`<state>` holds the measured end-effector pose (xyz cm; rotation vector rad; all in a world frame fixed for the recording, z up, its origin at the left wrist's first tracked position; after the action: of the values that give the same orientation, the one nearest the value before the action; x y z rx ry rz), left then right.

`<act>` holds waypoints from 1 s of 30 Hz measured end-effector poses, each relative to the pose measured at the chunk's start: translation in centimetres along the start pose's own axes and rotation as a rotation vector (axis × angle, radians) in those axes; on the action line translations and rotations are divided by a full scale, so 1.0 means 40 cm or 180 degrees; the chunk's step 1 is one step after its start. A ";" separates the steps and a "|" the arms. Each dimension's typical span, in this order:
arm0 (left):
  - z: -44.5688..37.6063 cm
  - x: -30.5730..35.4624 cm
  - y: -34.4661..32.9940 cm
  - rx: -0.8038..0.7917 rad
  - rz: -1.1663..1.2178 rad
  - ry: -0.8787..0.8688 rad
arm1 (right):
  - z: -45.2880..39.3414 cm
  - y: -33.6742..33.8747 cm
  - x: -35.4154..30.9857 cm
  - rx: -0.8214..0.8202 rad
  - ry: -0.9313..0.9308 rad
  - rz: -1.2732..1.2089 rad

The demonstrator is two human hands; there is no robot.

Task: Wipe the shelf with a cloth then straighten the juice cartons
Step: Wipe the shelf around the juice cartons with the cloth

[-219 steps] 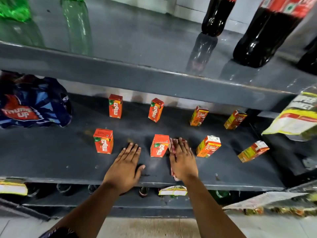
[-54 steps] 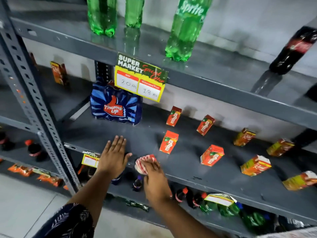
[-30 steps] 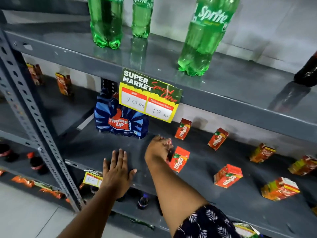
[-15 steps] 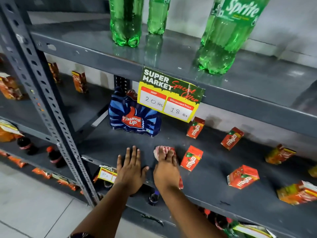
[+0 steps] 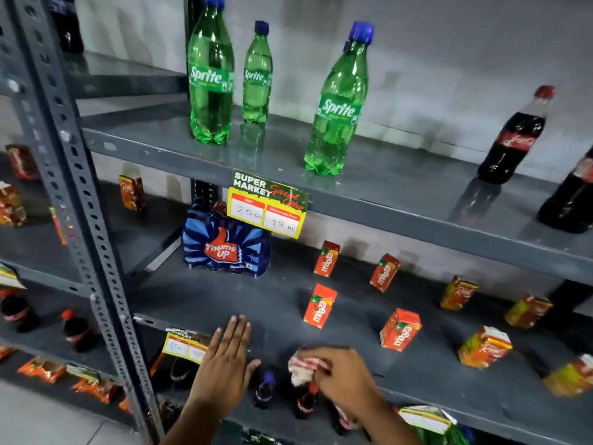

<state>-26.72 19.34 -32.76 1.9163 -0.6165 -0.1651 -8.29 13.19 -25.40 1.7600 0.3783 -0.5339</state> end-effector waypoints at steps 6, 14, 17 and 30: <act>-0.141 0.068 0.111 0.0383 -0.0163 -0.0100 | -0.031 -0.060 0.064 -0.0368 0.0038 0.0399; -0.113 0.206 0.270 0.0770 -0.0528 -0.0468 | 0.048 0.095 0.023 -0.0303 0.0509 0.0551; -0.099 0.315 0.367 0.1096 -0.0627 -0.0497 | 0.103 0.233 -0.039 0.0048 0.1077 0.0769; -0.173 0.887 0.839 0.2329 -0.0717 -0.0909 | 0.407 0.963 -0.087 0.2548 0.2630 0.1863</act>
<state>-5.14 -2.43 5.88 2.7022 -0.7081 -0.4039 6.18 -12.07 4.80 2.6905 0.1839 0.5857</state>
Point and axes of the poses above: each hand's wrist, its own z-axis away from the middle knuckle, its own y-axis out of the back of the hand, x = y × z, the point moved 10 cm from there along -z, towards the middle knuckle, and after that the axes turned 13 degrees about x, right-handed, at the moved point
